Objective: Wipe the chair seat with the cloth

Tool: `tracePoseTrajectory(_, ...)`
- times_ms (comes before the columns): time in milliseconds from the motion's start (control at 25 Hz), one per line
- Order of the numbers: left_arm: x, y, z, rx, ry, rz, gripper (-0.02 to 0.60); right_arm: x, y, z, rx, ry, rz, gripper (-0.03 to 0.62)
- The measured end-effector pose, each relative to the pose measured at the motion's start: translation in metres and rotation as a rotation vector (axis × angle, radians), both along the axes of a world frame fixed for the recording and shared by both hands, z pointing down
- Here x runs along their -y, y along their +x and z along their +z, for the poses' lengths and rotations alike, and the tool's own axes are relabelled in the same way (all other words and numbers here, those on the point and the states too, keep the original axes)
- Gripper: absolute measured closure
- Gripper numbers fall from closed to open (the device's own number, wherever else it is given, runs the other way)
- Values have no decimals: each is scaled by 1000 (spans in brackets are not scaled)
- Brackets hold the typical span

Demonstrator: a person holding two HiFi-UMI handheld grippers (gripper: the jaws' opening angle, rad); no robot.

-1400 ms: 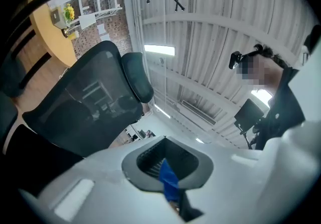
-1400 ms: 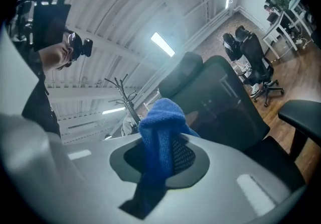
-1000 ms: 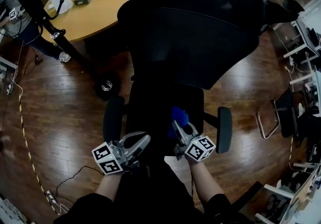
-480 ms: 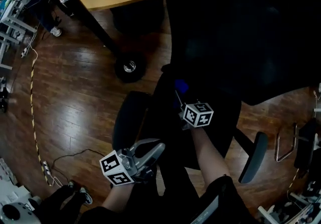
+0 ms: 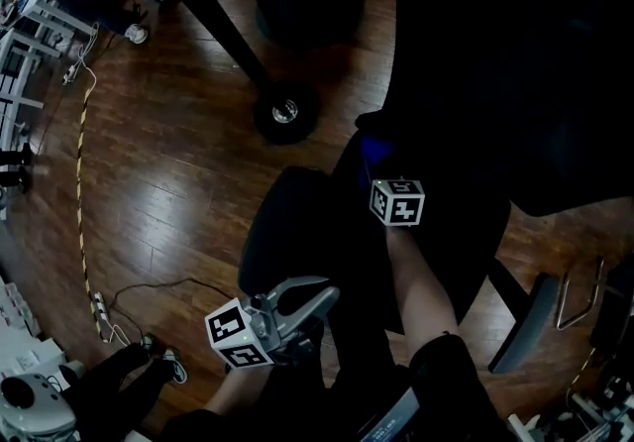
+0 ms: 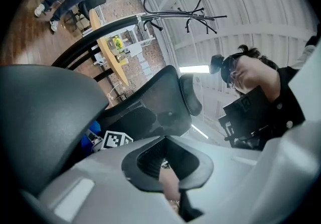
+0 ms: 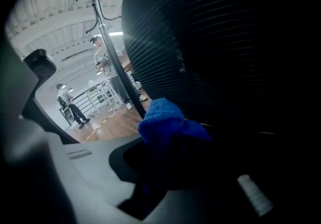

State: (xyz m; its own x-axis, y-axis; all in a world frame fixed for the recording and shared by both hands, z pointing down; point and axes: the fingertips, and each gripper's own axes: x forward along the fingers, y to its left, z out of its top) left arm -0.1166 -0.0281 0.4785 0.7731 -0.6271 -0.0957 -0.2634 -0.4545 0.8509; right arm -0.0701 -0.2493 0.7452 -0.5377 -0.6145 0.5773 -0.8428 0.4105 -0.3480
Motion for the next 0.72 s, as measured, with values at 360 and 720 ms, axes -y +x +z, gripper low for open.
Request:
tracePoseTrajectory(360, 7, 23, 10, 32, -12, 105, 581, -30, 174, 30, -156, -69, 256, 534)
tracePoseTrajectory(720, 13, 63, 3, 16, -17, 209, 581, -97, 350, 3, -292, -108, 534, 534)
